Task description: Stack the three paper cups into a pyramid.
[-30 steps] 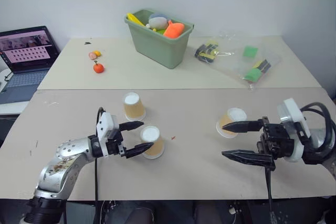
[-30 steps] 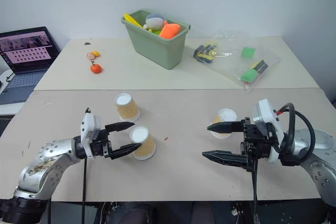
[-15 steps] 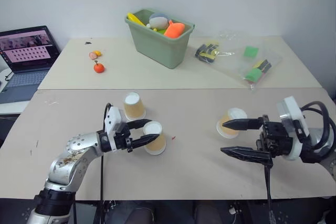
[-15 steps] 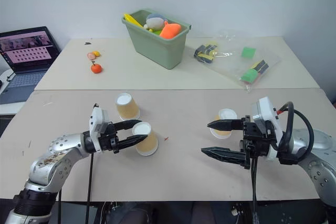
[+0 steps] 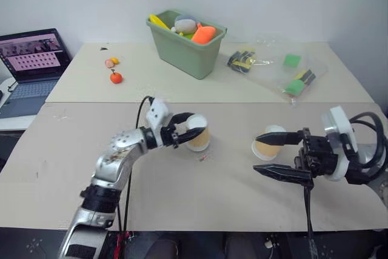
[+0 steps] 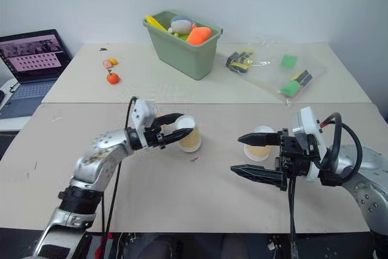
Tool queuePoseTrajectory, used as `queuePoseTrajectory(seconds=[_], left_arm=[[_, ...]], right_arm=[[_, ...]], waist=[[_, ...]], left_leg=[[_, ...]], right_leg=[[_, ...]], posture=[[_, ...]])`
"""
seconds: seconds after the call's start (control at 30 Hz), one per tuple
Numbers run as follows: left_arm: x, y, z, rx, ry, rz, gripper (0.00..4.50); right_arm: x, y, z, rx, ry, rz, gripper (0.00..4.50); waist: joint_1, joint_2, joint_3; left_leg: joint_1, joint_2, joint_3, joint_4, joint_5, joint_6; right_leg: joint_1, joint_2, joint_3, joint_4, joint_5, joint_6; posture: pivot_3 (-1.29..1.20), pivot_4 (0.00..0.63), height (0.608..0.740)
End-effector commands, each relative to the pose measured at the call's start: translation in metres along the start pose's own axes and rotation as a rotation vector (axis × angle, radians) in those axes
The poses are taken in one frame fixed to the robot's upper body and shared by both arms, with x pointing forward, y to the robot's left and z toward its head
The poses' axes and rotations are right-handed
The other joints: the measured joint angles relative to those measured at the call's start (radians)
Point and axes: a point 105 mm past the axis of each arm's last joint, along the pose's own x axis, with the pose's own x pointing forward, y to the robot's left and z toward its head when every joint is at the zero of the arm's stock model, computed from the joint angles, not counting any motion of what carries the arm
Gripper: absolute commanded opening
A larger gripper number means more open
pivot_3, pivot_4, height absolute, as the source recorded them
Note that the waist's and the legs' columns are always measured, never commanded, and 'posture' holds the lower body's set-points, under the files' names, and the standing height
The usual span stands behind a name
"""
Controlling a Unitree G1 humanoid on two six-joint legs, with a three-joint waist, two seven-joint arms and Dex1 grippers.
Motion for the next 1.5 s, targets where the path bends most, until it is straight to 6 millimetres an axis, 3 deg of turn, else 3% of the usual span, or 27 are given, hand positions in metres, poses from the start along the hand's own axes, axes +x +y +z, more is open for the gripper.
queuePoseTrajectory(seconds=[0.03, 0.17, 0.3, 0.37, 0.47, 0.67, 0.83, 0.97, 1.13, 1.33, 1.5], left_arm=[[0.018, -0.006, -0.007, 0.036, 0.004, -0.052, 2.49], [0.026, -0.01, -0.014, 0.009, 0.005, -0.071, 2.49], [0.02, -0.025, -0.024, -0.012, 0.035, -0.166, 2.49], [0.016, -0.029, -0.024, -0.066, 0.032, -0.2, 3.46], [0.012, -0.023, -0.022, -0.028, 0.034, -0.146, 4.44], [-0.006, -0.005, 0.007, -0.011, -0.096, 0.019, 4.44], [-0.038, 0.009, 0.027, 0.003, -0.152, 0.193, 4.44], [-0.066, 0.002, 0.025, -0.002, -0.117, 0.252, 4.44], [-0.101, -0.003, 0.022, -0.032, -0.087, 0.365, 4.44], [-0.135, 0.005, 0.006, -0.039, -0.027, 0.532, 4.44], [-0.157, 0.017, -0.012, -0.05, 0.018, 0.655, 4.44]], right_arm=[[0.003, 0.004, 0.007, -0.042, -0.028, 0.002, 4.5], [0.004, 0.005, 0.006, -0.044, -0.027, -0.01, 4.5], [0.002, 0.004, 0.008, -0.045, -0.032, -0.023, 4.5], [0.003, 0.004, 0.008, -0.046, -0.033, -0.025, 4.5], [0.004, 0.004, 0.008, -0.041, -0.037, -0.018, 4.5], [0.006, 0.001, 0.007, -0.034, -0.039, -0.009, 4.5], [0.007, 0.001, 0.007, -0.026, -0.037, 0.009, 4.5], [0.002, -0.001, -0.002, -0.018, 0.019, -0.007, 4.5], [-0.02, -0.018, -0.025, -0.002, 0.108, -0.134, 4.5], [-0.049, -0.034, -0.04, 0.015, 0.152, -0.272, 4.5], [-0.05, -0.034, -0.038, 0.019, 0.12, -0.282, 4.5]], waist=[[0.0, 0.0, 0.0], [-0.002, 0.0, 0.0], [-0.001, 0.0, 0.0], [-0.001, 0.0, 0.0], [-0.002, 0.0, 0.0], [-0.001, 0.0, 0.0], [-0.003, 0.0, 0.0], [0.0, 0.0, 0.0], [0.002, 0.0, 0.0], [0.001, 0.0, 0.0], [-0.002, 0.0, 0.0]], left_leg=[[0.0, 0.0, 0.0, 0.0, 0.0, -0.001], [0.0, 0.0, 0.0, 0.0, 0.001, -0.002], [0.0, 0.0, 0.0, 0.0, 0.001, -0.001], [0.0, 0.0, 0.0, 0.0, 0.001, -0.001], [0.0, 0.0, 0.0, 0.0, 0.0, 0.0], [0.0, 0.0, 0.0, 0.0, 0.001, -0.001], [0.0, 0.0, 0.0, 0.0, 0.001, -0.001], [0.0, 0.0, 0.0, 0.0, 0.001, -0.001], [0.0, 0.0, 0.0, 0.0, 0.0, 0.0], [0.001, 0.0, 0.0, 0.0, 0.0, 0.0], [0.001, 0.0, 0.0, 0.0, 0.0, 0.0]], right_leg=[[0.0, 0.0, 0.0, 0.0, 0.0, 0.0], [0.0, 0.0, 0.0, -0.001, 0.0, 0.0], [0.0, 0.0, 0.0, -0.001, 0.0, 0.001], [0.0, 0.0, 0.0, -0.001, 0.0, 0.001], [0.0, 0.0, 0.0, 0.0, 0.0, 0.001], [0.0, 0.0, 0.0, 0.001, 0.0, 0.001], [-0.001, 0.0, 0.0, 0.0, 0.0, 0.001], [-0.001, 0.0, 0.0, 0.001, 0.0, 0.001], [-0.001, 0.0, 0.0, 0.001, 0.0, 0.001], [0.0, 0.0, 0.0, 0.002, 0.0, 0.0], [0.0, 0.0, 0.001, 0.002, 0.0, 0.0]], posture=[[0.0, 0.15, 0.74], [0.0, 0.15, 0.74], [0.0, 0.15, 0.74], [0.0, 0.15, 0.74], [0.0, 0.15, 0.74], [0.0, 0.15, 0.74], [0.0, 0.15, 0.74], [0.0, 0.15, 0.74], [0.0, 0.15, 0.74], [0.0, 0.15, 0.74], [0.0, 0.15, 0.74]])
